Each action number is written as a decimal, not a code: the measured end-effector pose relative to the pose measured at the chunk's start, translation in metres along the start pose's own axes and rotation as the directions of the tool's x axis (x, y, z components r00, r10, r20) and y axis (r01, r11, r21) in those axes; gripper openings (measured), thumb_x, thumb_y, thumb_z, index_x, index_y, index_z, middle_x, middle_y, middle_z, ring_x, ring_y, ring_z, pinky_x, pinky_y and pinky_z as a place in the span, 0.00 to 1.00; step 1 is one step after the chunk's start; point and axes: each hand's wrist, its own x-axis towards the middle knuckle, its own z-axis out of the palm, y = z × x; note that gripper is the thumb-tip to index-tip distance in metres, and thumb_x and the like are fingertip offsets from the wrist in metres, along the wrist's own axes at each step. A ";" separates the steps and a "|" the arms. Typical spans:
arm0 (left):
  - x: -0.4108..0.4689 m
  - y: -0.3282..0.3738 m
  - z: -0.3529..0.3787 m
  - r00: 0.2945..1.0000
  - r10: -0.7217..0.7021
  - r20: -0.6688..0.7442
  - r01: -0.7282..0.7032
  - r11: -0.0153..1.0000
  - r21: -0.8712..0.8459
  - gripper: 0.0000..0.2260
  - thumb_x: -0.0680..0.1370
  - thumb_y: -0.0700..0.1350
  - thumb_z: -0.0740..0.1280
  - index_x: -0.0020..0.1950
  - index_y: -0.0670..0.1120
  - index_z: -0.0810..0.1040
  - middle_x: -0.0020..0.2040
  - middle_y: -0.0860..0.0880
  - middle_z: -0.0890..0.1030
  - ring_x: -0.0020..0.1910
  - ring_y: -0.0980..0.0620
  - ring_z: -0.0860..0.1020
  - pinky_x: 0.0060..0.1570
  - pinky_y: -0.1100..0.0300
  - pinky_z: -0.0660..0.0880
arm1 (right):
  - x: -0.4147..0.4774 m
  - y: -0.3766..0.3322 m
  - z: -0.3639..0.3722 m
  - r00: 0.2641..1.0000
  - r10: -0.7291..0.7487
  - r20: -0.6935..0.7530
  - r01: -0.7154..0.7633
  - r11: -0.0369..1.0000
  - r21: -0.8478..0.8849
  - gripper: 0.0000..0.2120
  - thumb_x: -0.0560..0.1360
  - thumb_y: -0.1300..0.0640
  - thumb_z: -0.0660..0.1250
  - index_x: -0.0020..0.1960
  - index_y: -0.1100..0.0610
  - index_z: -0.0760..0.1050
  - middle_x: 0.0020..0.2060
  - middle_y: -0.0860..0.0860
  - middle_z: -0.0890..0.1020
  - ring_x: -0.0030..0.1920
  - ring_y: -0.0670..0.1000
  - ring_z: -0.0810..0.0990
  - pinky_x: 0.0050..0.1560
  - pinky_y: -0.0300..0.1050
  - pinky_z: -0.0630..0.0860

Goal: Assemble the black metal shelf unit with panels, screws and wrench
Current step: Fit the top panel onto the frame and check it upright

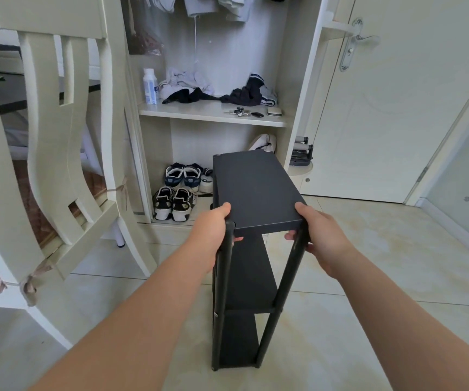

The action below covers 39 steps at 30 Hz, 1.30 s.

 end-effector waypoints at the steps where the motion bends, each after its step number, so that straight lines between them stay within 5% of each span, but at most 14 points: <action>1: -0.001 0.000 0.000 1.000 0.001 0.004 -0.001 1.000 0.004 0.14 0.83 0.49 0.63 0.63 0.41 0.76 0.57 0.43 0.82 0.41 0.44 0.82 0.24 0.61 0.76 | 0.001 0.000 0.002 1.000 0.008 0.002 -0.008 0.999 0.034 0.14 0.82 0.47 0.61 0.47 0.56 0.77 0.33 0.51 0.80 0.40 0.56 0.79 0.55 0.50 0.74; 6: 0.002 -0.002 0.003 0.999 0.041 -0.028 -0.038 0.995 0.095 0.12 0.83 0.48 0.63 0.60 0.42 0.76 0.50 0.47 0.81 0.29 0.49 0.78 0.42 0.55 0.78 | 0.002 0.000 0.009 0.999 0.034 -0.028 -0.030 0.990 0.137 0.14 0.82 0.52 0.61 0.40 0.58 0.73 0.24 0.50 0.73 0.33 0.53 0.69 0.51 0.52 0.67; 12: 0.004 -0.003 0.001 0.996 0.080 -0.036 -0.077 0.994 0.083 0.06 0.82 0.45 0.62 0.52 0.45 0.75 0.45 0.49 0.79 0.38 0.49 0.78 0.27 0.62 0.72 | 0.001 0.001 0.013 0.997 0.064 -0.051 -0.054 0.982 0.184 0.12 0.82 0.54 0.62 0.43 0.59 0.75 0.30 0.52 0.74 0.33 0.53 0.69 0.49 0.51 0.68; 23: 0.012 -0.007 0.003 0.997 0.023 -0.074 -0.017 0.996 0.085 0.07 0.79 0.46 0.63 0.51 0.44 0.76 0.47 0.45 0.79 0.44 0.43 0.77 0.47 0.53 0.72 | -0.001 -0.003 0.016 0.988 0.122 -0.094 -0.099 0.971 0.219 0.07 0.82 0.57 0.63 0.49 0.61 0.76 0.40 0.53 0.77 0.36 0.52 0.72 0.46 0.47 0.72; 31: 0.015 -0.005 0.003 0.995 -0.029 -0.100 0.036 0.997 0.068 0.11 0.77 0.47 0.64 0.57 0.44 0.76 0.51 0.45 0.79 0.48 0.44 0.76 0.49 0.51 0.73 | -0.003 -0.006 0.019 0.981 0.154 -0.118 -0.117 0.956 0.271 0.06 0.81 0.60 0.64 0.45 0.59 0.75 0.39 0.53 0.78 0.36 0.52 0.73 0.45 0.47 0.72; 39: 0.013 -0.009 0.002 0.993 0.019 -0.116 -0.010 0.997 0.078 0.05 0.78 0.46 0.65 0.47 0.45 0.74 0.46 0.45 0.76 0.43 0.46 0.73 0.46 0.53 0.70 | -0.014 -0.004 0.017 0.985 0.142 -0.095 -0.111 0.955 0.276 0.08 0.81 0.59 0.64 0.44 0.59 0.75 0.37 0.52 0.77 0.35 0.51 0.70 0.45 0.47 0.70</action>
